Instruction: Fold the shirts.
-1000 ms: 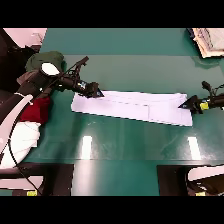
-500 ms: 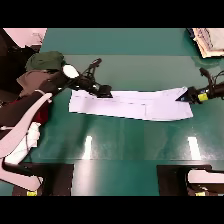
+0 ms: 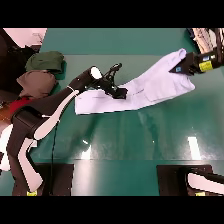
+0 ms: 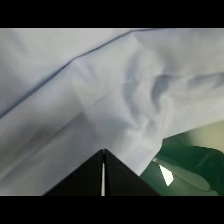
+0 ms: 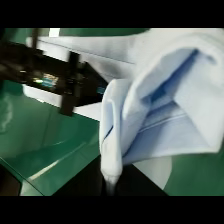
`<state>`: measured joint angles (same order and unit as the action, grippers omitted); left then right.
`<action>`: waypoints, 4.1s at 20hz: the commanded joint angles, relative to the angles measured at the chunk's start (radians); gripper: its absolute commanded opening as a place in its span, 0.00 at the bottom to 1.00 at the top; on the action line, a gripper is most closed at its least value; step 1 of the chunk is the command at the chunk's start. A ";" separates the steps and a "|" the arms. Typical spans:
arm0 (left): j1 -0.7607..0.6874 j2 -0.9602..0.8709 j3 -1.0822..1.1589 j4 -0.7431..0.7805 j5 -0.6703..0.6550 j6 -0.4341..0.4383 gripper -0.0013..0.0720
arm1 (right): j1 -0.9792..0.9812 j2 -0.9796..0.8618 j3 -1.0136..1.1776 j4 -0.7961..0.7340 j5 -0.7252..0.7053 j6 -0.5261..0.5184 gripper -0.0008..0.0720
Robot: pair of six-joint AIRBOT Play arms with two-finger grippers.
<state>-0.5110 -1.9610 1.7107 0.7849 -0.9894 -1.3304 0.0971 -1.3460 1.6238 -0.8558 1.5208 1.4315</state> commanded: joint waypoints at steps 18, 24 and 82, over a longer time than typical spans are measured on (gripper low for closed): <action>0.391 0.257 0.107 0.233 -0.216 -0.005 0.05 | 0.411 -0.343 0.339 -0.001 -0.133 0.013 0.03; 0.595 0.401 0.108 0.241 -0.297 0.002 0.05 | 0.663 -0.501 0.340 0.002 -0.466 -0.100 0.05; 0.378 0.419 0.102 0.225 -0.350 -0.032 0.05 | -1.081 0.267 -0.903 0.114 -0.759 -0.160 0.03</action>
<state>-0.1314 -1.5414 1.8126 1.0100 -1.3518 -1.3544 -0.8211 -1.1168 0.7864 -0.7311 0.7841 1.2694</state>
